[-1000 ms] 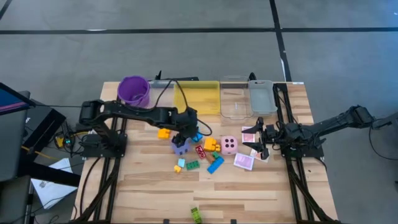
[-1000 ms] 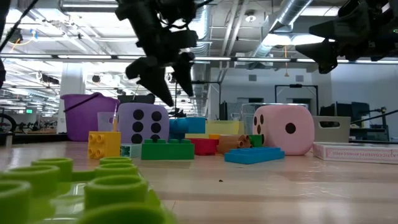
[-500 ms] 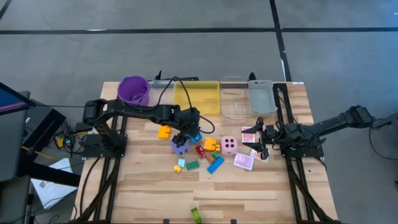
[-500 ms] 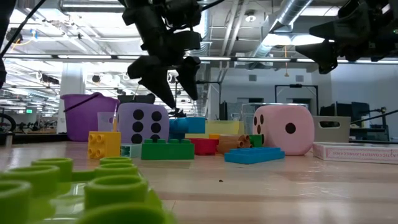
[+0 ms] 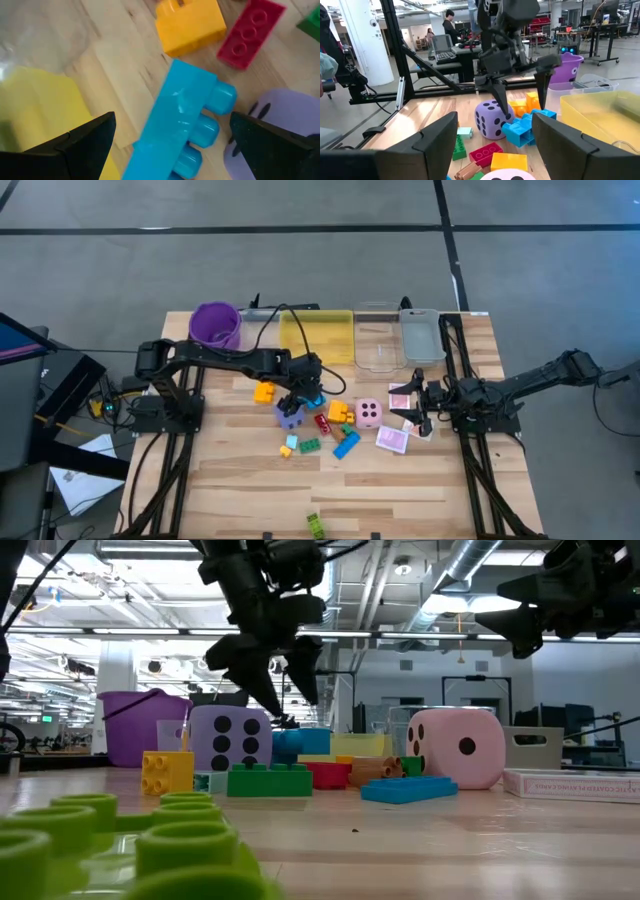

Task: Pick & Place Toys
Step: Put the large blue game piece into the white transparent bin

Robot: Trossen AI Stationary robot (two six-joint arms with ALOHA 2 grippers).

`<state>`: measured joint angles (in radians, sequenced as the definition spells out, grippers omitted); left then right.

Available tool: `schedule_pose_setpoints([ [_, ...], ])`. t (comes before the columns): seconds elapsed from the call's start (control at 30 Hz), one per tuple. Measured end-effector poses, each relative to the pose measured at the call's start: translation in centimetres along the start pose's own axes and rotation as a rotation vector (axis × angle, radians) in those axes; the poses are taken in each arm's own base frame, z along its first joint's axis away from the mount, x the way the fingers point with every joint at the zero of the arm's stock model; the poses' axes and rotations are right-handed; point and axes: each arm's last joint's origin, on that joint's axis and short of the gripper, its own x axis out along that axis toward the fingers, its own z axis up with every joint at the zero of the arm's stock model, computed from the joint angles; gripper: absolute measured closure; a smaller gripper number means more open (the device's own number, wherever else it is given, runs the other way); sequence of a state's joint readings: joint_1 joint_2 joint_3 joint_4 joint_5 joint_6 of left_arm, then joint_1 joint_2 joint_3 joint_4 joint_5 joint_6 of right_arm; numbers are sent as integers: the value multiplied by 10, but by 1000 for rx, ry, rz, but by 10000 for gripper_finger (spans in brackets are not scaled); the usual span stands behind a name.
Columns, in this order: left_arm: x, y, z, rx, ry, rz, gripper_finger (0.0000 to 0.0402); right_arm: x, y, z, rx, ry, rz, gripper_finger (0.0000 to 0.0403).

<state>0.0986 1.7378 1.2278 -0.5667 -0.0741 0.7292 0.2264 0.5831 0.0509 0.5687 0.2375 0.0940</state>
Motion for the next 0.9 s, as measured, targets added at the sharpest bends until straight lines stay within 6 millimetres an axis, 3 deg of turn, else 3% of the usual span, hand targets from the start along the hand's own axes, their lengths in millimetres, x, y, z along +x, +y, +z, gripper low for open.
schedule_pose_setpoints([
  [0.33, 22, -2, 0, 31, 42, -20, 18, 0, 0, 0, 1, 0, 0, 154],
  [0.9, 28, 2, -14, -3, 109, -45, 18, 0, 0, 0, 3, 0, 0, 154],
])
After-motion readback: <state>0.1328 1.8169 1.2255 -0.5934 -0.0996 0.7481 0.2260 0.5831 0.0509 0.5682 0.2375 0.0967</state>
